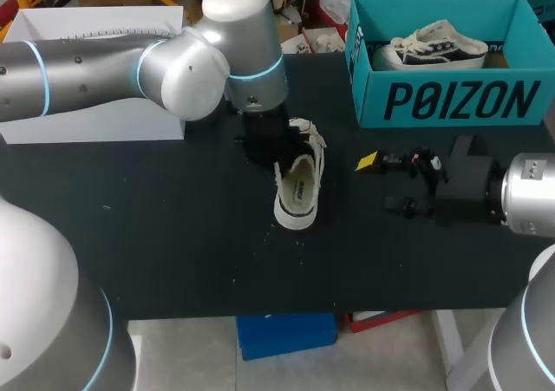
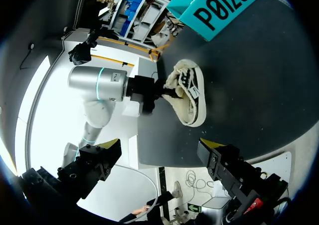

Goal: Take the shoe out of the shoebox, open the shoe tongue, remove and reinsert the insole, then place the shoe into the shoebox

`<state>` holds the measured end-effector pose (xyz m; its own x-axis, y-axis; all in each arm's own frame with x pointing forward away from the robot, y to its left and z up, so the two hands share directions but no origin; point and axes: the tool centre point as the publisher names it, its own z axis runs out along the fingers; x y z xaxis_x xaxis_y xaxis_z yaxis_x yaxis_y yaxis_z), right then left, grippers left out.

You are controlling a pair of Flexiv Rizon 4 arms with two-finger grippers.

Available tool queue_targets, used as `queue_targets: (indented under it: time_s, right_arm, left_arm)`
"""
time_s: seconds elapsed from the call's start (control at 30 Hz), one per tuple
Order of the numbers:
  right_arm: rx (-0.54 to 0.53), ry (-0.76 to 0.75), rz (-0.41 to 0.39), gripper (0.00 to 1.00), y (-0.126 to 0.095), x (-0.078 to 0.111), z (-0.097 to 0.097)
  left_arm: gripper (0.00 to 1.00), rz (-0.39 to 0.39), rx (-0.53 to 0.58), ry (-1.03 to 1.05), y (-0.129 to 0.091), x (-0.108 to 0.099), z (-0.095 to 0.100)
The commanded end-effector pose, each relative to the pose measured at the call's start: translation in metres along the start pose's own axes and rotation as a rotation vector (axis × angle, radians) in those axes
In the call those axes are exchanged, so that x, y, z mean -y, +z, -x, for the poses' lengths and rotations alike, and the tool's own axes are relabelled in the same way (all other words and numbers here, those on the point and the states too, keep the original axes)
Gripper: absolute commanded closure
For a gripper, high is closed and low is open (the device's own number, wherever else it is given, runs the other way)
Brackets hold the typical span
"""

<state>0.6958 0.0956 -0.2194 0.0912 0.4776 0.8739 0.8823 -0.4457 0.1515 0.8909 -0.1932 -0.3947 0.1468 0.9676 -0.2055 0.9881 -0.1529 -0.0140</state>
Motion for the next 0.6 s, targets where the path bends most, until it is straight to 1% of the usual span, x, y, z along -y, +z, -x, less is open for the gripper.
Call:
queue_targets:
  time_s: [0.03, 0.43, 0.57, 0.6]
  right_arm:
    - [0.001, 0.001, -0.001, 0.00, -0.001, 0.000, 0.000]
    - [0.001, 0.001, -0.001, 0.00, -0.001, 0.000, 0.000]
    - [0.001, 0.001, -0.001, 0.00, -0.001, 0.000, 0.000]
    - [0.001, 0.001, -0.001, 0.00, -0.001, 0.000, 0.000]
  left_arm:
    - [1.00, -0.001, 0.004, 0.013, -0.031, 0.003, 0.002]
    - [1.00, 0.091, 0.045, 0.040, -0.123, 0.003, 0.017]
    - [1.00, 0.119, 0.057, 0.043, -0.148, 0.001, 0.020]
    - [1.00, 0.126, 0.056, 0.044, -0.152, 0.001, 0.020]
